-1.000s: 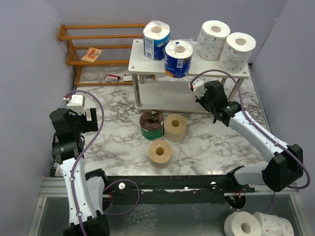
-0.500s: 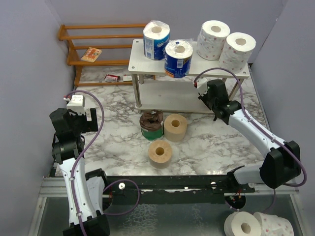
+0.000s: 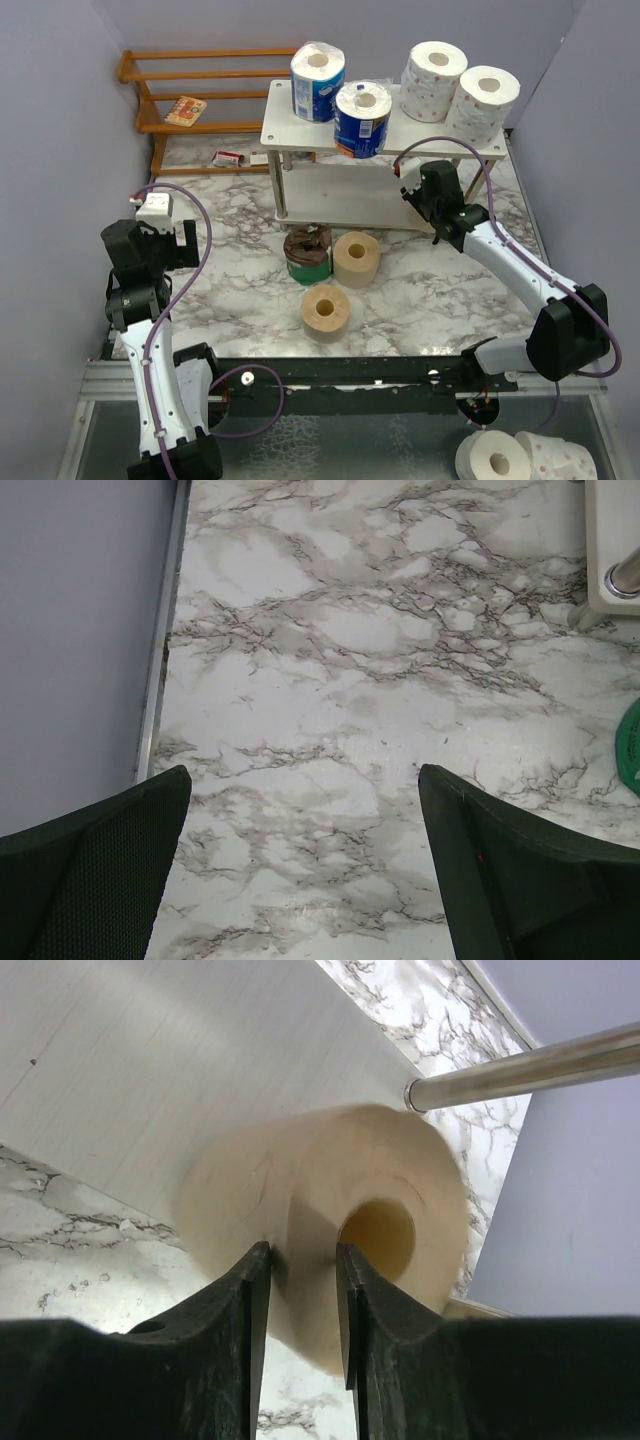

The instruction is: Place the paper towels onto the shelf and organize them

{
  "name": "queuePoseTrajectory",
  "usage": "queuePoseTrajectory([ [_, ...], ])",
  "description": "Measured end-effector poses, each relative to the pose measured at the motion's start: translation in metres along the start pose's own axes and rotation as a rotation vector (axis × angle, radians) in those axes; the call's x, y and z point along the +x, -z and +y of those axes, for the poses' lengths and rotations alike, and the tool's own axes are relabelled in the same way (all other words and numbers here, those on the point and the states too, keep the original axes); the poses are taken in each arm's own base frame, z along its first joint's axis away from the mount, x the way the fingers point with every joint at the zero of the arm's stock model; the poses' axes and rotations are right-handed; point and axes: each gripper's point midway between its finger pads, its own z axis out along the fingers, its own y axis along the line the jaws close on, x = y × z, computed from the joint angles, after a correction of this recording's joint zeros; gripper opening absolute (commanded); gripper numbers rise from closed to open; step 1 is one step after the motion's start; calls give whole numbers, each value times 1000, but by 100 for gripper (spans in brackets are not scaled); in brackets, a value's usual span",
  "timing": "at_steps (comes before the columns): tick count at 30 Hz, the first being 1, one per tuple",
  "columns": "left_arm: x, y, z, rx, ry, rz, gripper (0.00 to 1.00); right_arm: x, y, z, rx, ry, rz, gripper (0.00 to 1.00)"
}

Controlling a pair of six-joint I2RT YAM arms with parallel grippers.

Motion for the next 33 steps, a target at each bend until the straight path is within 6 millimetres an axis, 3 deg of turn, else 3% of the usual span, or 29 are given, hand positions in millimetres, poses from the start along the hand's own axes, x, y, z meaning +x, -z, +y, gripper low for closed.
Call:
queuePoseTrajectory([
  [15, 1, -1, 0, 1, -1, 4, 99, 1, 6, -3, 5, 22, -10, 32],
  [19, 1, -1, 0, 1, -1, 4, 99, -1, 31, 1, -50, 30, -76, 36],
  [25, 1, -1, 0, 1, -1, 5, 99, -54, 95, -31, -25, -24, -356, 36],
  [29, 1, -1, 0, 1, -1, 7, 99, -55, 105, -9, -150, 29, -388, 37],
  [33, 2, -1, 0, 1, -1, 7, 99, -24, 101, 37, -370, 123, -298, 37],
])
